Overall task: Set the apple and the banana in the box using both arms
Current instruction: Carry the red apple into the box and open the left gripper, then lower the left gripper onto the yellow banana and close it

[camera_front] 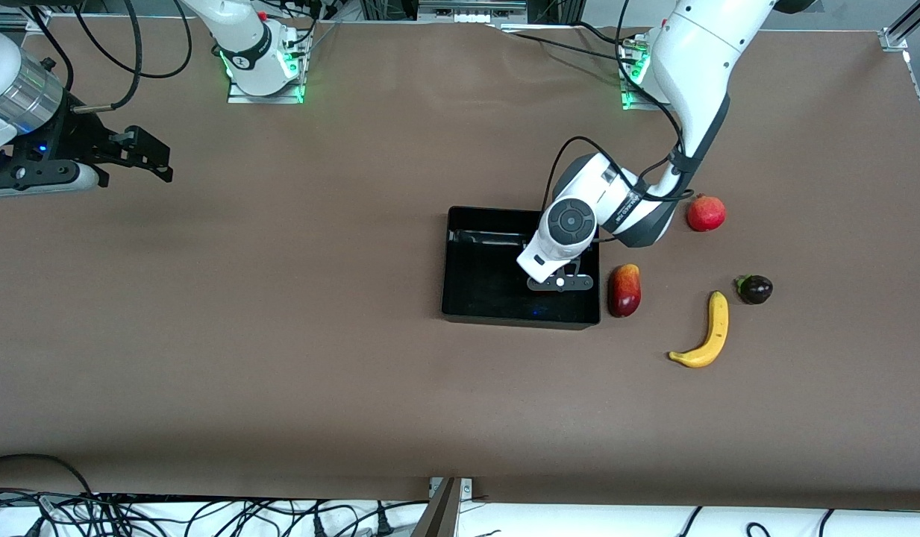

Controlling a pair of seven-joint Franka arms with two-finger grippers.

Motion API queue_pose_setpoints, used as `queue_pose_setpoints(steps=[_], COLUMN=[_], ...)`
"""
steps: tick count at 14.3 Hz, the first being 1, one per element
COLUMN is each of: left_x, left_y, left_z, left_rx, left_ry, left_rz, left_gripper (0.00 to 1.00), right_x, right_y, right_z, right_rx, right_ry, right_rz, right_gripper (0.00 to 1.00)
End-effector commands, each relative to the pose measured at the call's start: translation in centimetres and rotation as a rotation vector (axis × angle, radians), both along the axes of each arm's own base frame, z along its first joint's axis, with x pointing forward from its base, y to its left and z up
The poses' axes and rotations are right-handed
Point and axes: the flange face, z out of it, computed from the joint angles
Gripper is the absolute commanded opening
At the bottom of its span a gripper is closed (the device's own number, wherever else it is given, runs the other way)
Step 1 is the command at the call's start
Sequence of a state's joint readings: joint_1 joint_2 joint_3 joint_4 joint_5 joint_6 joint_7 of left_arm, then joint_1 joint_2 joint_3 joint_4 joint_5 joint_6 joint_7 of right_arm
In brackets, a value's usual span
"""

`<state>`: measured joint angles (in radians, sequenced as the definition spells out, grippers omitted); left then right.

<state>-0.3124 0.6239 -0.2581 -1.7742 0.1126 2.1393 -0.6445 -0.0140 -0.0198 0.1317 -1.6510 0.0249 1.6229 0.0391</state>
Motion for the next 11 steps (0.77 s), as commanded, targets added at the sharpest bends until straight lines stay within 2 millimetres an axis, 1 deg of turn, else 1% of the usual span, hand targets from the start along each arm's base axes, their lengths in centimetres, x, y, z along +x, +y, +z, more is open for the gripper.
queue_pose_setpoints(steps=[1,2,3,4,5,6,7,8,9,10,11], left_x=[0.8,1.3,2.6,3.9,5.8,7.9,9.4,10.5,11.4,12.5,13.4], left_y=[0.7,1.0,1.9,3.3,5.8,9.3,12.7,16.2,19.3,22.2,24.2], left_z=[2.5,4.5,7.4,10.0,12.4,14.1,14.7,14.5,14.0,12.9,11.7], left_rx=[-0.004,0.000,0.009,0.028,0.029,0.006,-0.018,-0.045,-0.054,-0.035,-0.007], left_ry=[-0.027,-0.038,-0.045,-0.037,-0.027,-0.021,-0.017,-0.013,-0.013,-0.035,-0.055], left_rz=[0.018,0.024,0.045,0.061,0.059,0.020,-0.045,-0.121,-0.200,-0.281,-0.363], left_gripper=[1.00,1.00,1.00,1.00,1.00,1.00,1.00,1.00,1.00,1.00,1.00], right_x=[-0.5,-0.9,-0.8,-0.3,0.4,0.6,0.9,1.1,1.2,1.2,1.2], right_y=[-0.6,-1.1,-1.2,-1.3,-1.4,-1.2,-1.0,-0.5,-0.5,-0.5,-0.5], right_z=[1.7,2.0,2.2,1.6,0.2,-0.1,0.3,0.6,0.7,0.7,0.7], right_rx=[-0.019,-0.050,-0.070,-0.075,-0.081,-0.070,-0.066,-0.062,-0.059,-0.059,-0.059], right_ry=[-0.021,-0.009,-0.013,-0.012,0.010,0.016,-0.004,-0.033,-0.042,-0.042,-0.042], right_rz=[-0.002,-0.005,-0.008,-0.007,-0.009,-0.006,-0.004,0.005,0.003,0.003,0.002], right_gripper=[1.00,1.00,1.00,1.00,1.00,1.00,1.00,1.00,1.00,1.00,1.00])
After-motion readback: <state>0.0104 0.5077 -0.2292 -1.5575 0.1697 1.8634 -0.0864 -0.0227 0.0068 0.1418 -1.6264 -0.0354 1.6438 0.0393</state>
